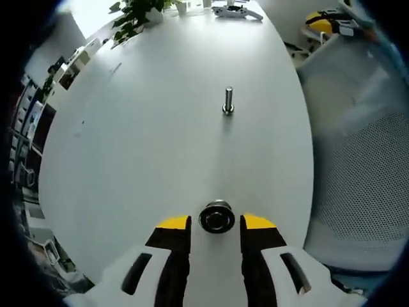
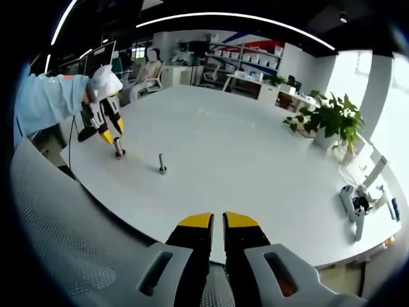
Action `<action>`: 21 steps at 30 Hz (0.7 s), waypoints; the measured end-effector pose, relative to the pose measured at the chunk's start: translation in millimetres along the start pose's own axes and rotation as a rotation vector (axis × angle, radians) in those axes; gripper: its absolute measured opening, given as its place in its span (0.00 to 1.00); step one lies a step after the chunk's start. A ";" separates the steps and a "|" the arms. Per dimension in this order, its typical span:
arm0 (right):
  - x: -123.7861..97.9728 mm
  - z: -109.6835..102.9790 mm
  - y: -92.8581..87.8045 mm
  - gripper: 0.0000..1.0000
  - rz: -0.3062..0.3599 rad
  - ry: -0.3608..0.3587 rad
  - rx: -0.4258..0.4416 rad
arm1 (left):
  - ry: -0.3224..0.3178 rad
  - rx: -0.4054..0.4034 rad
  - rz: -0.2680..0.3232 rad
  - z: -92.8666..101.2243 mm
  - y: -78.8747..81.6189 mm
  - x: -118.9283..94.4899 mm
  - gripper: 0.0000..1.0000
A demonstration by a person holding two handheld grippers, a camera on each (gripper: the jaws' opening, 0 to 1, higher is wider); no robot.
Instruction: Place the washer onto the threaded stud by aligning its center hole with the stud, sliding it down to the base, and recovering from edge contact or off-axis alignment until the washer reaches the visible bottom stop.
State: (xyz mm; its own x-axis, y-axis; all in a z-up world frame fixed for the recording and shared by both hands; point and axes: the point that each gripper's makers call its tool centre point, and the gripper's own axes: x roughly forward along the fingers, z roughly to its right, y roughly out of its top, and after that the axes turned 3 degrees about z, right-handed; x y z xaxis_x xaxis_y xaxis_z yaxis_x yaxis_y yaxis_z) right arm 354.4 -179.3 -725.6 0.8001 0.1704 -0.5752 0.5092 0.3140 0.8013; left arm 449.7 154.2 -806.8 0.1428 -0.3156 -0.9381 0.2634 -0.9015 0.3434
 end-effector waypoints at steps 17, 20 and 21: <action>0.0 -0.8 0.4 0.09 0.002 0.002 0.000 | -0.015 0.001 0.001 2.2 6.7 7.4 0.05; 0.0 -0.6 0.4 0.09 0.002 0.001 0.000 | -0.016 -0.004 0.006 0.9 7.1 7.4 0.05; -0.1 -0.5 0.3 0.09 0.002 0.002 0.000 | -0.014 -0.006 0.008 -0.2 7.2 6.0 0.05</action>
State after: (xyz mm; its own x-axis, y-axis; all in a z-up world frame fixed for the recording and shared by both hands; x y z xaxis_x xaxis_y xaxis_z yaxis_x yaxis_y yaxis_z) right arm 354.4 -178.7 -725.4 0.8007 0.1725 -0.5737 0.5076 0.3133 0.8026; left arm 452.6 145.9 -810.0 0.1318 -0.3273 -0.9357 0.2678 -0.8971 0.3515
